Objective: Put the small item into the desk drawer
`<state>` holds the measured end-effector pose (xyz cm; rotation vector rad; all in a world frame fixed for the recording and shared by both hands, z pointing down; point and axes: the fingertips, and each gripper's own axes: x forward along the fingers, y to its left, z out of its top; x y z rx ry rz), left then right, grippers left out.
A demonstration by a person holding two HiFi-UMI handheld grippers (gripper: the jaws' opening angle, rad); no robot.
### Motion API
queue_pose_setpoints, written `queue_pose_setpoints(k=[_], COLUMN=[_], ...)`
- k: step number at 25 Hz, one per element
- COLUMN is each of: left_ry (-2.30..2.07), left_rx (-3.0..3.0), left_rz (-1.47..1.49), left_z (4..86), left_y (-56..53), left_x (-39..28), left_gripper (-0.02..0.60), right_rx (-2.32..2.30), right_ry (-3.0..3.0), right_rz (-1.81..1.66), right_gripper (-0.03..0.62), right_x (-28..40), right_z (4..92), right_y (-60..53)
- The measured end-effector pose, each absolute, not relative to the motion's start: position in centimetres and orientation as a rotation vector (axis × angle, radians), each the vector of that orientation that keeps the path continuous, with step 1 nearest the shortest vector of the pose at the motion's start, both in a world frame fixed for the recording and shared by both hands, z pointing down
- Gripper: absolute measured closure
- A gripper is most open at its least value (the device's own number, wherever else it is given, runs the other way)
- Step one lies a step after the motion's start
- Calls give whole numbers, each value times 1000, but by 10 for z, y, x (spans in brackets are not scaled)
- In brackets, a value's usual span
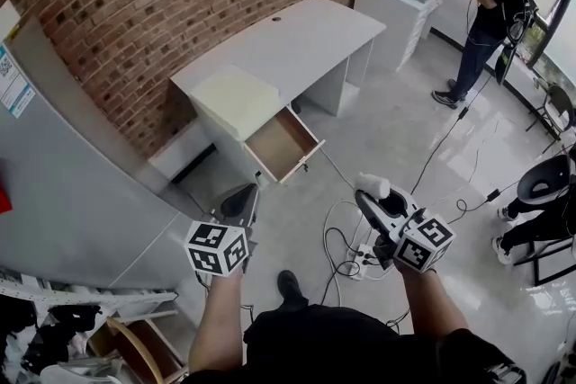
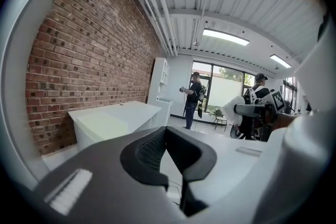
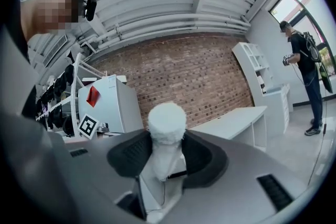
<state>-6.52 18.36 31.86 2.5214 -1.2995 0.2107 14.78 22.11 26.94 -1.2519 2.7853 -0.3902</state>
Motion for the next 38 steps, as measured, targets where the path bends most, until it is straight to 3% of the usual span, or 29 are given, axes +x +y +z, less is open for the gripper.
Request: queue_pose_setpoints(k=[20, 30, 38], left_ry=[-1248, -1262, -1225], left_rx=[2487, 2458, 2464], left_rz=[200, 236, 321], left_z=[338, 351, 356], left_y=[89, 46, -21], left_x=[-141, -130, -75], left_gripper=[571, 571, 571], right_rx=[-1308, -1280, -1264], right_ry=[2776, 2750, 2715], right_rz=[-420, -476, -543], right_gripper=[430, 430, 430], right_x=[79, 94, 142], right_z=[272, 291, 309], right_y=[118, 65, -11])
